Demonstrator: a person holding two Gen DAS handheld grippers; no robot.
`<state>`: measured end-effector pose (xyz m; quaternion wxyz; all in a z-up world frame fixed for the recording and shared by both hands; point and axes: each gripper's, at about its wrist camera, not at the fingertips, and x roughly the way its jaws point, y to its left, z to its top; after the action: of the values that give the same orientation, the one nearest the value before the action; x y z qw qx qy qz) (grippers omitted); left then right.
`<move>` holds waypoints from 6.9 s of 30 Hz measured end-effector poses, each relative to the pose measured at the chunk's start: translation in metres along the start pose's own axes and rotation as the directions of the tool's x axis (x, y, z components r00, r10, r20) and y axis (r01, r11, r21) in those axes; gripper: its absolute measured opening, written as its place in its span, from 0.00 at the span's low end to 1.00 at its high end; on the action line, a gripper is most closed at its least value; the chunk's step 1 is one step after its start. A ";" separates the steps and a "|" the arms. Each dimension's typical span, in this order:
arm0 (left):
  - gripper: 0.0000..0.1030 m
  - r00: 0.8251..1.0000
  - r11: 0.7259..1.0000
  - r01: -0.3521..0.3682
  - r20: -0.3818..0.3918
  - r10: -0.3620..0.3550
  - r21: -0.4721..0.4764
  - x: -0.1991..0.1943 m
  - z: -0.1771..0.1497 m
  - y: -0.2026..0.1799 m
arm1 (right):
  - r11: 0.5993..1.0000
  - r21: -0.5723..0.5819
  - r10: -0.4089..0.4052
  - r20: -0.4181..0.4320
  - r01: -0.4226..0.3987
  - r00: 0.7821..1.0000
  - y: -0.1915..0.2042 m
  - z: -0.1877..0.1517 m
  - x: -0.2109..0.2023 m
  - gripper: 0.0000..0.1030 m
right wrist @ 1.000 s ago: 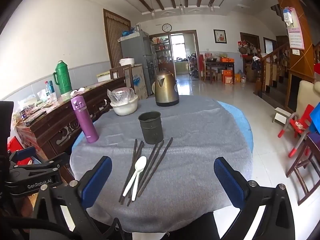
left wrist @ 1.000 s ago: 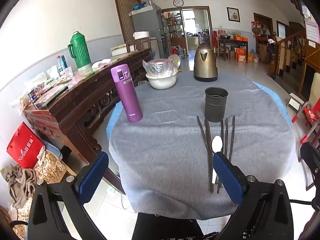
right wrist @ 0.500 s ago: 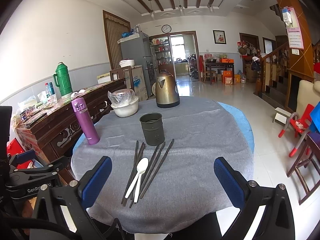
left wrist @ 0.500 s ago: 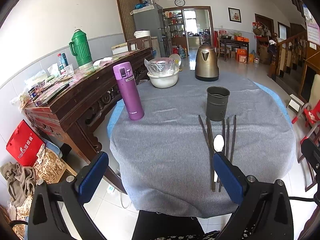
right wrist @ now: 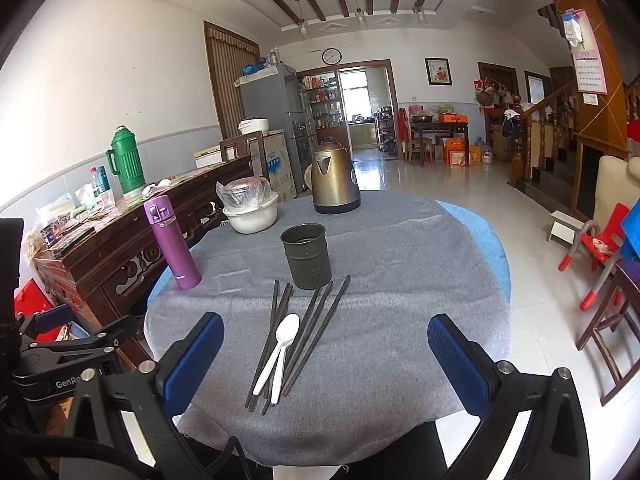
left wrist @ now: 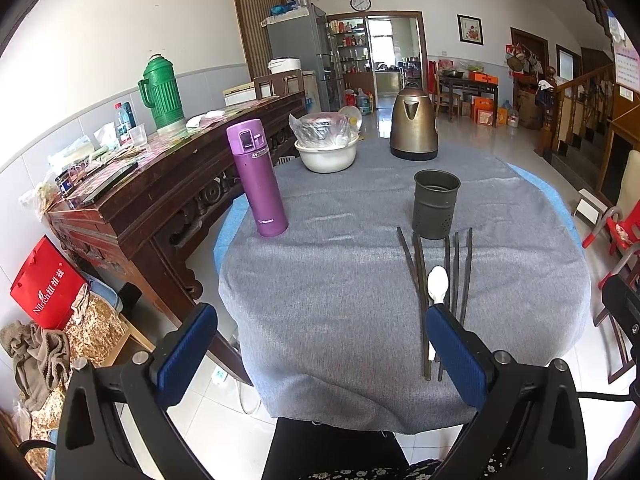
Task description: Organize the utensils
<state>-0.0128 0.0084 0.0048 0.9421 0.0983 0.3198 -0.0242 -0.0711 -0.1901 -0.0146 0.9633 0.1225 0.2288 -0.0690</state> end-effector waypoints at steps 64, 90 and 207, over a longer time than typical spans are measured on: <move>0.31 0.708 0.854 0.480 -0.484 -0.513 -0.203 0.331 0.078 -0.052 | 0.913 0.406 0.221 -0.549 0.026 0.806 -0.082 0.013 0.367 0.22; 0.08 0.656 0.804 0.511 -0.467 -0.593 -0.304 0.375 0.105 -0.055 | 0.927 0.367 0.245 -0.420 -0.083 0.874 -0.072 0.030 0.322 0.08; 0.52 0.854 0.918 0.386 -0.339 -0.394 -0.092 0.200 0.009 -0.049 | 0.896 0.404 0.259 -0.140 -0.184 0.956 -0.090 -0.026 0.192 0.41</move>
<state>0.1464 -0.0378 -0.1179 0.8461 0.0244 0.4962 -0.1932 0.0704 -0.2843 -0.1435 0.8954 0.3413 0.2860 0.0096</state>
